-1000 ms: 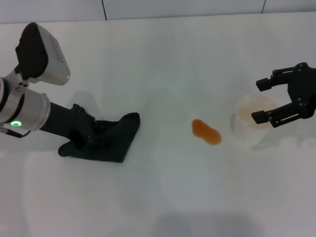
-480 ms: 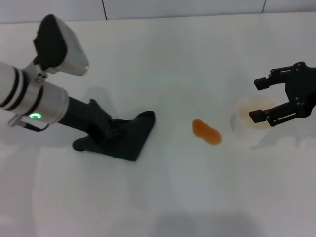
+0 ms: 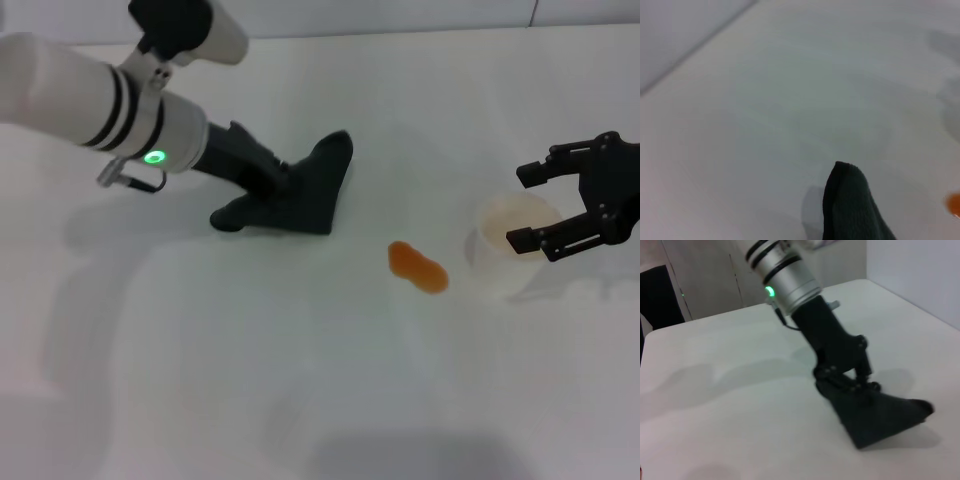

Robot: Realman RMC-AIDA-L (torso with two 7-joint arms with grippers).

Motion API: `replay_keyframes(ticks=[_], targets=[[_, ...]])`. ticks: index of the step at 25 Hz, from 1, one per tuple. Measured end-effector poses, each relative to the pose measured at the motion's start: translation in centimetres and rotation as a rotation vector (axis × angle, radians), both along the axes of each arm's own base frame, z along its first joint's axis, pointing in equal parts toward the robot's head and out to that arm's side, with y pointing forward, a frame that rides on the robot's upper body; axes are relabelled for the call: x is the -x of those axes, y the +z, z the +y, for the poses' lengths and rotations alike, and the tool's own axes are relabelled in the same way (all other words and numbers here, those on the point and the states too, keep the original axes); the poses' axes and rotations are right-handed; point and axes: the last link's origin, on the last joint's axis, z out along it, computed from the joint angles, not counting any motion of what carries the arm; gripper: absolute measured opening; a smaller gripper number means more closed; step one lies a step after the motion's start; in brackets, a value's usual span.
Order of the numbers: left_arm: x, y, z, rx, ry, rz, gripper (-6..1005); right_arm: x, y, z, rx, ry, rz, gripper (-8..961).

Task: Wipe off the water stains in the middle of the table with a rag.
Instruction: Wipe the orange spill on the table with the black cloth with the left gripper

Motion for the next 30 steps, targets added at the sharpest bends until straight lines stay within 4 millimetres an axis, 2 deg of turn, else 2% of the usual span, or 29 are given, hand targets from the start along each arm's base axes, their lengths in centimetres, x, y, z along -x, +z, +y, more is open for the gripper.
replay_keyframes(ticks=[3,6,10,14,22,30], targets=[[-1.1,-0.9,0.7,0.001,-0.019,0.008,76,-0.1,-0.3,-0.1,0.009,0.006,-0.011,872],[-2.2,-2.3,0.3,0.053,-0.043,0.022,76,0.0,-0.5,-0.1,0.014,0.013,-0.013,872],[-3.4,-4.4,-1.3,0.150,-0.083,0.034,76,-0.2,-0.7,-0.1,0.012,0.017,-0.015,872],[-3.7,-5.5,-2.7,0.225,-0.098,0.045,76,-0.3,-0.8,-0.1,0.010,0.019,-0.019,872],[-4.7,-5.8,-4.6,0.330,-0.109,-0.027,75,-0.3,-0.8,-0.1,0.009,0.016,-0.018,872],[-4.4,-5.8,-3.1,0.219,-0.039,-0.044,75,-0.3,-0.9,-0.1,0.008,0.015,-0.016,872]])
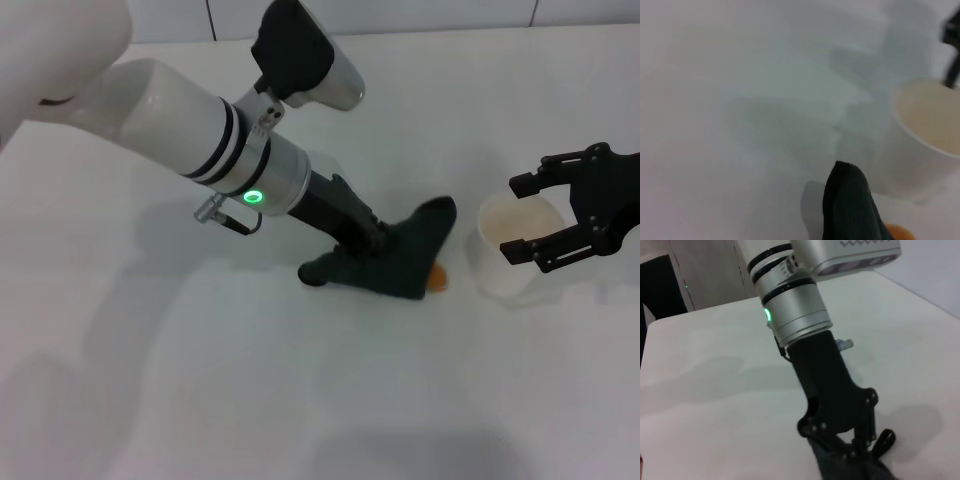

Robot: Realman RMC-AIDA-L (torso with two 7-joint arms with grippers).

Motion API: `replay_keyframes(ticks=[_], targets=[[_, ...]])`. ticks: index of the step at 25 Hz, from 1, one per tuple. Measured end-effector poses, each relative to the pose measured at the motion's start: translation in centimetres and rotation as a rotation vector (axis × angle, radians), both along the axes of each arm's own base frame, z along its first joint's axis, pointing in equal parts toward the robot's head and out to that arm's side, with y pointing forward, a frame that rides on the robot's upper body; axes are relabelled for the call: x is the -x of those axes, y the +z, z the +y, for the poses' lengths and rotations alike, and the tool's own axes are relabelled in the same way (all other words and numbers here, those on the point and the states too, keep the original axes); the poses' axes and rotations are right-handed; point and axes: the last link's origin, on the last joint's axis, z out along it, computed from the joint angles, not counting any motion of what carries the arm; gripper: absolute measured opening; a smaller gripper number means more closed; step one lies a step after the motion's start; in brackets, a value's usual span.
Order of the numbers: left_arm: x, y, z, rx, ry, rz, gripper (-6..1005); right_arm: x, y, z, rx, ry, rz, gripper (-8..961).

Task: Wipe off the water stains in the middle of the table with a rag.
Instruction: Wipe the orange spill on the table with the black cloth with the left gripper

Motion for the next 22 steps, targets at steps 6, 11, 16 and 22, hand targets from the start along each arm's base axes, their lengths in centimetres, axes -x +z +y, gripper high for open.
replay_keyframes(ticks=[6,11,16,22], targets=[[0.6,0.4,1.9,-0.135,0.063,0.030,75,0.0,0.0,0.0,0.001,0.001,0.001,872],[1.1,0.4,2.4,-0.184,0.080,0.058,75,0.0,-0.3,0.0,0.007,0.000,0.005,872],[0.4,-1.0,1.1,-0.117,0.032,0.079,76,0.0,-0.3,0.0,0.007,0.002,0.005,872],[-0.7,-2.4,-1.2,0.022,-0.028,0.115,74,0.0,-0.3,-0.1,0.008,0.000,0.004,872]])
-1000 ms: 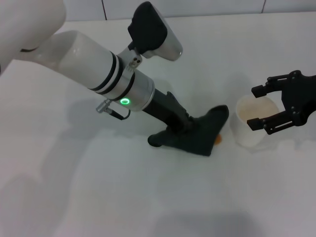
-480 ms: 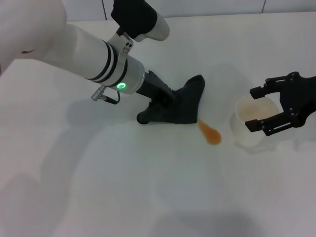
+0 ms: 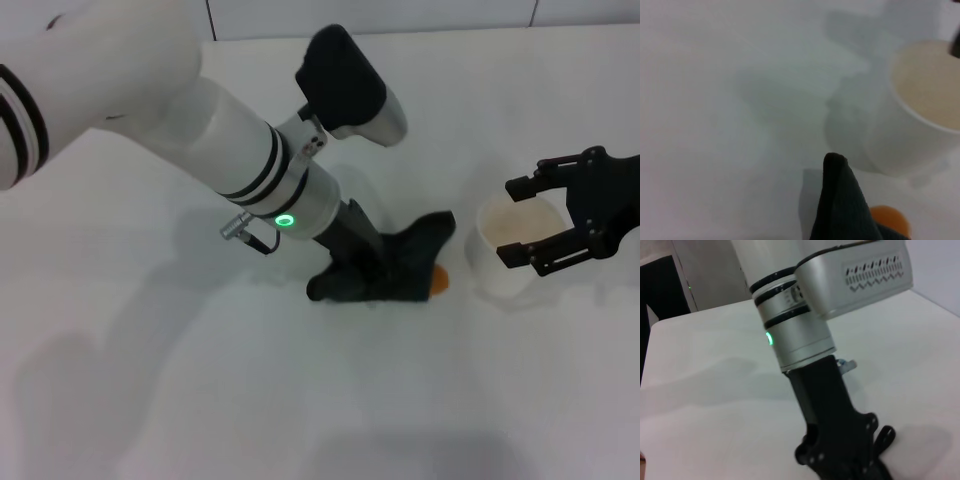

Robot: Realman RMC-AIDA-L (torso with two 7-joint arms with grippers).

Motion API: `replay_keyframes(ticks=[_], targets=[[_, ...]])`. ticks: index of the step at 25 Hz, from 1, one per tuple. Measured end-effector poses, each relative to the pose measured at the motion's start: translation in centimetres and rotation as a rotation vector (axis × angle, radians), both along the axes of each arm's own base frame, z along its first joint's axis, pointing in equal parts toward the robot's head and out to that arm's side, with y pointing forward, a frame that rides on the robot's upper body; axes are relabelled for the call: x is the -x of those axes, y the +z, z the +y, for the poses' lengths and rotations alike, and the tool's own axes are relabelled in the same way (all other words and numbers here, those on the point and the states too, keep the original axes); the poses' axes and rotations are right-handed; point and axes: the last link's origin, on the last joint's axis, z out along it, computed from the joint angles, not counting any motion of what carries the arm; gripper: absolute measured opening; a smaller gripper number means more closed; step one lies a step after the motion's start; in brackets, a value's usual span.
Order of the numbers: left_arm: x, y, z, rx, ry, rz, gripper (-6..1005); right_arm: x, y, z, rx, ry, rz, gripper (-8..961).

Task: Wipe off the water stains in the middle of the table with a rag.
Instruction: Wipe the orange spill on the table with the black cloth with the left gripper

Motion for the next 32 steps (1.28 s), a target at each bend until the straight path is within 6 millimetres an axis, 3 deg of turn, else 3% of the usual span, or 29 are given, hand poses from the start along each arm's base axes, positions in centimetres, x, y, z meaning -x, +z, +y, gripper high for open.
replay_keyframes(ticks=[11,24,32], targets=[[-0.7,-0.1,-1.8,0.116,-0.036,-0.006,74,0.0,-0.2,-0.1,0.003,-0.003,0.005,872],[0.7,1.1,3.2,-0.173,0.024,0.024,75,0.1,-0.7,-0.3,0.019,0.002,0.002,872],[0.4,0.9,3.1,-0.174,0.020,0.024,75,-0.1,-0.9,-0.3,0.025,-0.006,0.002,872]])
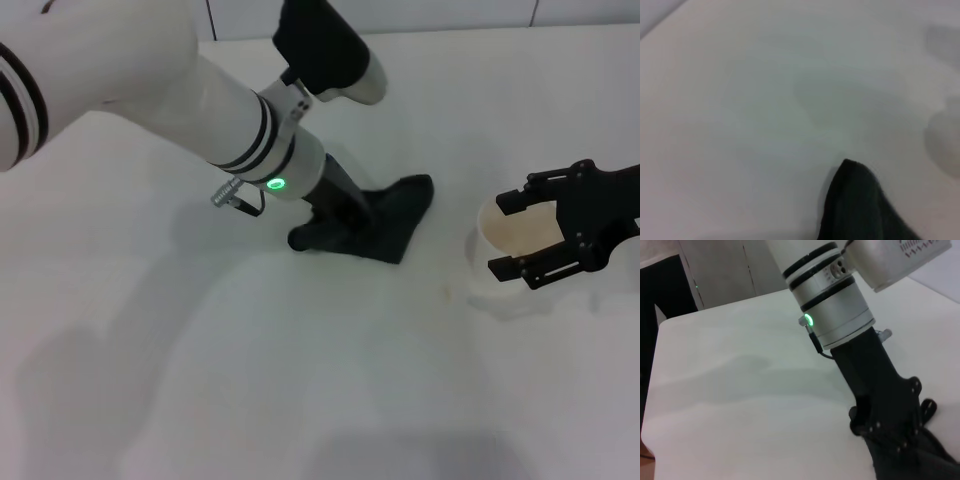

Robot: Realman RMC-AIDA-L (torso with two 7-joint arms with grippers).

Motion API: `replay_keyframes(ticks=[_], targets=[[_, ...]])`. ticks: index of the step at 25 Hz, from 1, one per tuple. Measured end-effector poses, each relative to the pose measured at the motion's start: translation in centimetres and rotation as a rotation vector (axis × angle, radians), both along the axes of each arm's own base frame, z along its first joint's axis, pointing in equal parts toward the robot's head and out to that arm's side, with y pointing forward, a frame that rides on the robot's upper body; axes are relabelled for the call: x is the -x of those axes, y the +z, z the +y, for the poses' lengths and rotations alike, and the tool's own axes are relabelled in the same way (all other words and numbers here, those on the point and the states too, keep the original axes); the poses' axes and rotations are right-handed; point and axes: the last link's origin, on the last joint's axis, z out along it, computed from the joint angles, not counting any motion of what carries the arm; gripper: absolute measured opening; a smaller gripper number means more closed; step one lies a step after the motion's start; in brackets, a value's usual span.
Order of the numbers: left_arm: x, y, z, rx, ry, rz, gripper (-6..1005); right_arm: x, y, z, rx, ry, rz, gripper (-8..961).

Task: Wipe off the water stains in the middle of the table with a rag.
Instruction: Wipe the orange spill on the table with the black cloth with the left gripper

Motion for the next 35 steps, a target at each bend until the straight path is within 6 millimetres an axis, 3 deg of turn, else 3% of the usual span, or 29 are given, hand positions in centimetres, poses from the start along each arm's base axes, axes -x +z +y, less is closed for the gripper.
replay_keyframes(ticks=[7,18,23,29,35], targets=[[-1.8,-0.7,-2.0,0.123,-0.037,-0.023,75,0.1,0.0,0.1,0.000,0.004,-0.001,872],[-1.8,-1.3,-4.6,0.279,-0.043,0.020,74,0.1,-0.1,0.1,0.002,0.003,-0.001,872],[-2.7,-1.7,-5.6,0.343,-0.085,-0.007,73,0.2,-0.2,0.1,0.003,0.003,-0.001,872],[-3.1,-1.8,-5.9,0.367,-0.125,-0.025,72,0.2,-0.2,0.1,0.000,0.004,0.000,872],[-2.7,-1.8,-4.8,0.304,-0.100,-0.012,71,0.3,-0.2,0.2,-0.001,0.006,0.000,872]])
